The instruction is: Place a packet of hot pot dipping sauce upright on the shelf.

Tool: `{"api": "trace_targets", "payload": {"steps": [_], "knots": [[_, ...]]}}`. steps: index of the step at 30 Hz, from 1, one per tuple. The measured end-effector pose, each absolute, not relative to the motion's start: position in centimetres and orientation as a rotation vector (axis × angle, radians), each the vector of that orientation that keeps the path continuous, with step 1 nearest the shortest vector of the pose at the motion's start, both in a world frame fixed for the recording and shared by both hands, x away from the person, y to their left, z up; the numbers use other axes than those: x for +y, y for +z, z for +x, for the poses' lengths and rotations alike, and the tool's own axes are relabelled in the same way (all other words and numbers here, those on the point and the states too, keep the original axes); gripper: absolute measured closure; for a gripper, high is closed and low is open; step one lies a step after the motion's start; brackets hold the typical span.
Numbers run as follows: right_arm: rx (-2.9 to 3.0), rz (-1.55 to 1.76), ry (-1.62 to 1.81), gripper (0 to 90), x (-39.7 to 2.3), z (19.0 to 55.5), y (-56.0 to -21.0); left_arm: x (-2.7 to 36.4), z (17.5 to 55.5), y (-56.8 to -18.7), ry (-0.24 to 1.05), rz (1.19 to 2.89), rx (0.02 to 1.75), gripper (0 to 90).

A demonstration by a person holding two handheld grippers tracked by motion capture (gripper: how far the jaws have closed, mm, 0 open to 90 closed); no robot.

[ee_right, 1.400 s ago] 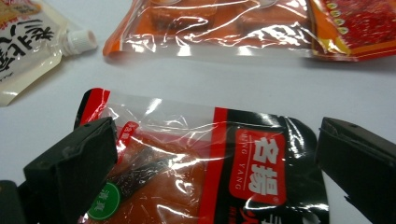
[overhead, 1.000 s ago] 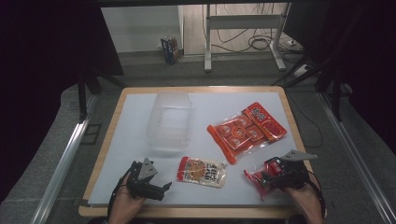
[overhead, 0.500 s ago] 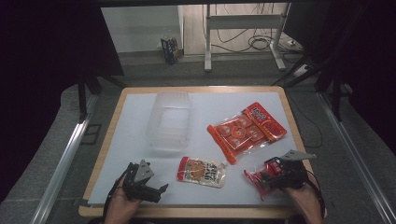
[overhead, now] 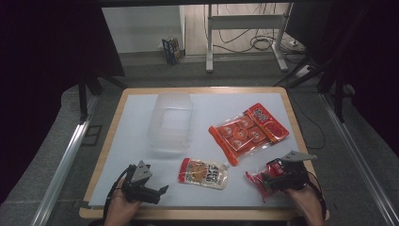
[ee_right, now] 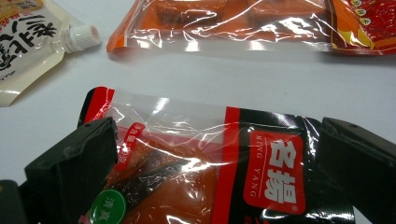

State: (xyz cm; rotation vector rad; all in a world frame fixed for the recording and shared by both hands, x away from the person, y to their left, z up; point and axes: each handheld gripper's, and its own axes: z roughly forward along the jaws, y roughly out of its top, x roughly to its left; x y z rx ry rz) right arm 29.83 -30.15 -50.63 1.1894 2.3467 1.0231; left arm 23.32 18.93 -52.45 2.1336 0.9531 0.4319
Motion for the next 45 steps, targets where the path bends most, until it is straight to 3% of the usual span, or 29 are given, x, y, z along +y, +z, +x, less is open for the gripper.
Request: {"api": "trace_targets", "payload": {"steps": [6, 45], "knots": [[2.343, 1.181, 1.020, 0.0, -30.0, 30.0, -50.7, 18.5, 23.5, -52.8, 0.393, 2.133, 0.938, 1.2], [2.275, 1.268, 1.001, 1.9, -31.9, 34.8, -49.0, 17.5, 23.5, -53.3, 0.433, 2.198, 0.893, 1.1]]}}
